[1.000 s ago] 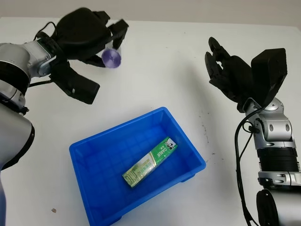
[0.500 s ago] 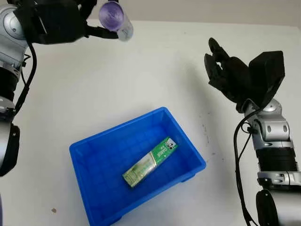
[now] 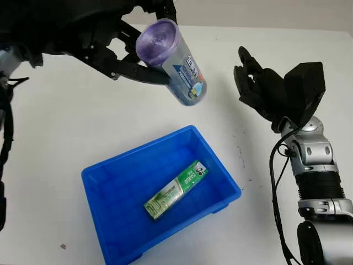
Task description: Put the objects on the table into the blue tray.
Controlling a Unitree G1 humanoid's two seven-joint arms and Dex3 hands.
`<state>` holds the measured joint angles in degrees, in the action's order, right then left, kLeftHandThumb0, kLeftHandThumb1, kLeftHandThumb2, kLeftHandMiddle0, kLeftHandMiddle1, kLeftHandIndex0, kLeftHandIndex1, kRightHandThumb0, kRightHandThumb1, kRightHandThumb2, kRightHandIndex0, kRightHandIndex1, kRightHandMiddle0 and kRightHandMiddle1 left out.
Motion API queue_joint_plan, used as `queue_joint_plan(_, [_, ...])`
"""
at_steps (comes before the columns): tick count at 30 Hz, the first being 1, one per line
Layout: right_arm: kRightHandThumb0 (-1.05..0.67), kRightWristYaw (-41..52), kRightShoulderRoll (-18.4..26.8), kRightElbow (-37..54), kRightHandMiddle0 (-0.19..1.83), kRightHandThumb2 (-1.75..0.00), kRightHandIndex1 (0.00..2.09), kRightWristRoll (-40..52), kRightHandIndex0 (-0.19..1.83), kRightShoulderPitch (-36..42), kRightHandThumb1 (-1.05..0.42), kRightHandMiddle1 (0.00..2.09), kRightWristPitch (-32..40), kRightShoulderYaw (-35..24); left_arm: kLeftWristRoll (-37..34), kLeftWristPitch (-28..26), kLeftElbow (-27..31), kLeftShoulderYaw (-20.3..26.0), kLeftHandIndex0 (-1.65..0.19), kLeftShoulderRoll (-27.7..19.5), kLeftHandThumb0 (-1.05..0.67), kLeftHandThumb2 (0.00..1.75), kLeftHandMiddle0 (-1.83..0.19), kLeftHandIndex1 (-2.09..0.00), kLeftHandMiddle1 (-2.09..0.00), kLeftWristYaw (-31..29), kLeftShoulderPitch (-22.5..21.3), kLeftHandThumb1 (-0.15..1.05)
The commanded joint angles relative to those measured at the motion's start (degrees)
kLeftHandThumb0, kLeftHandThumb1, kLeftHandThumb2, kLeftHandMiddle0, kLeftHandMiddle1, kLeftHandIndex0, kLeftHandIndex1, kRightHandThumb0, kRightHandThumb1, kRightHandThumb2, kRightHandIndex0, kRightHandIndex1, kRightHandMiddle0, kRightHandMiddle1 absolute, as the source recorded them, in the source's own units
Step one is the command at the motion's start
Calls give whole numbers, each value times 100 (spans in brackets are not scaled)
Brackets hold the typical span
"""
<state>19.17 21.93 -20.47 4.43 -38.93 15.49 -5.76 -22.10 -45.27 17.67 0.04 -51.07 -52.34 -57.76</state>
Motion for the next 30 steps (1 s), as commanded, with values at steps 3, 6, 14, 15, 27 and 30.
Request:
queue_joint_plan(3, [-50,-29,-26,-4,-19,-77,0,17,-19,-86,-105,0,-61,-6,-689,-877,749,175,0,-480,-37,52,-35,-209,-209,-334,-211,105])
queue_joint_plan(6, [-50,-48,-26,32,-19,-76,0,-1,-19,-88,-105,0,-19,19,-658,-562,1015,176,-3,-691,-39,47,-38,-209,-209,-444,121,105])
queue_joint_plan(14, [-51,-33,18,149,-19,-75,0,16,-19,-12,-105,0,48,13,-283,22,1054,-69,9,-1095,-7,7,-16,-92,-69,-532,1057,105])
queue_joint_plan(15, [-51,-26,19,158,-19,-75,0,33,-19,-6,-105,0,65,0,-197,230,984,-115,5,-1093,-6,7,-20,-79,-50,-596,1092,105])
queue_joint_plan(27, [-49,-26,48,216,-19,-73,0,30,-19,46,-105,0,116,3,229,1351,512,-206,-19,-981,22,53,-18,-13,-5,-943,1134,104])
queue_joint_plan(30, [-50,-8,45,195,-19,-74,0,34,-19,17,-105,0,139,16,105,774,534,24,-24,-883,19,87,-21,-11,-7,-510,1063,89])
